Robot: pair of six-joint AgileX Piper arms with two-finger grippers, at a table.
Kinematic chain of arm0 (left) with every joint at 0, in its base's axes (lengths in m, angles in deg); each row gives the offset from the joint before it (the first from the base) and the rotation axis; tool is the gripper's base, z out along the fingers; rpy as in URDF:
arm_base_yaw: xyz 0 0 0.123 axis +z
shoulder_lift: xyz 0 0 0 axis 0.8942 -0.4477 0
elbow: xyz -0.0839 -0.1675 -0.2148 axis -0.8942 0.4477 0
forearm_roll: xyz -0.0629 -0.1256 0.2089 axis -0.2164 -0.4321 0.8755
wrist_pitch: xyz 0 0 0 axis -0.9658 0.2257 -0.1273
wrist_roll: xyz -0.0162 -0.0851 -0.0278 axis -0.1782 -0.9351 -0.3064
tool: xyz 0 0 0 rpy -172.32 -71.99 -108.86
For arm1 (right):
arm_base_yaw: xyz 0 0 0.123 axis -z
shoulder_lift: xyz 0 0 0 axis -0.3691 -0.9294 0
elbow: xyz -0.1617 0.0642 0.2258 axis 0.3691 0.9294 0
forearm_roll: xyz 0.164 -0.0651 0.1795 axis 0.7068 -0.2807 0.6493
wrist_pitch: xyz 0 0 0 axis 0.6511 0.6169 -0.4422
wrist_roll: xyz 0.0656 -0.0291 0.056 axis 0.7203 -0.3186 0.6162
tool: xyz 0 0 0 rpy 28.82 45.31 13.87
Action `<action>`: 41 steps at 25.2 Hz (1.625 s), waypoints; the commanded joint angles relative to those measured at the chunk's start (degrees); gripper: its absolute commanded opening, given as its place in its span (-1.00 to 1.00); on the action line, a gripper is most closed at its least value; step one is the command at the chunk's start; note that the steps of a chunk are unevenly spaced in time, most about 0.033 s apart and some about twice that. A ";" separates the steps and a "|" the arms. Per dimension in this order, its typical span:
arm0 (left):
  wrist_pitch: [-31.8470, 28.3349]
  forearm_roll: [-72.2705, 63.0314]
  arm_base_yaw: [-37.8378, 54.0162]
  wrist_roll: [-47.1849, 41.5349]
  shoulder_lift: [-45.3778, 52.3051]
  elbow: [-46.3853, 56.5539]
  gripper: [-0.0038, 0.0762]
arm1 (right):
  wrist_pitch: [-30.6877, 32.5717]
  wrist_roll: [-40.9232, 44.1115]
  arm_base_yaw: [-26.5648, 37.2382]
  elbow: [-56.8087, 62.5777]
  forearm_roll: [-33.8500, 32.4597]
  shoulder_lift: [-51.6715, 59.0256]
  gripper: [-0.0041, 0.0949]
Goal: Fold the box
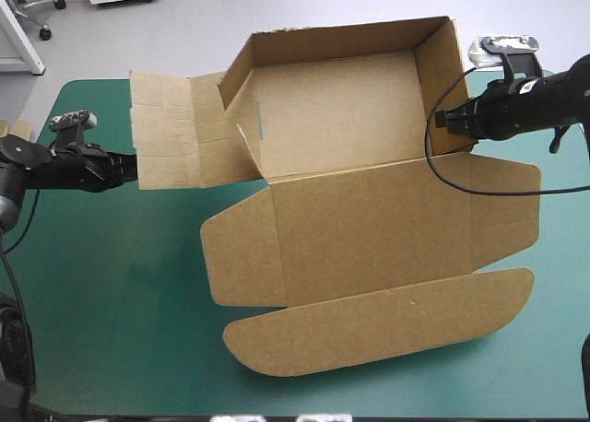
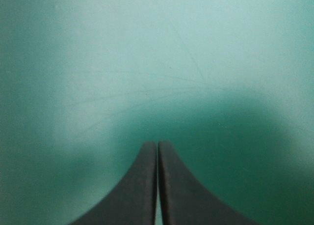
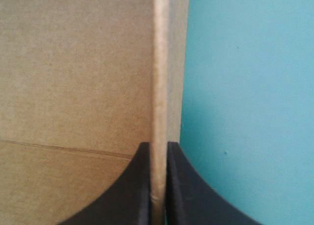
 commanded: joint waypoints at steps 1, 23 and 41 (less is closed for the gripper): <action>-1.20 -7.26 -0.01 2.83 2.09 1.15 -0.90 | 0.07 -1.49 0.22 -1.57 8.32 2.56 -0.97; 11.10 -35.89 -0.21 16.96 2.09 2.85 -0.90 | 0.07 -4.89 -1.85 -0.95 17.85 -1.42 -0.97; 12.75 -39.65 -3.55 17.85 2.09 2.85 -0.90 | -2.19 -5.48 -5.11 -0.95 16.20 -8.68 -0.97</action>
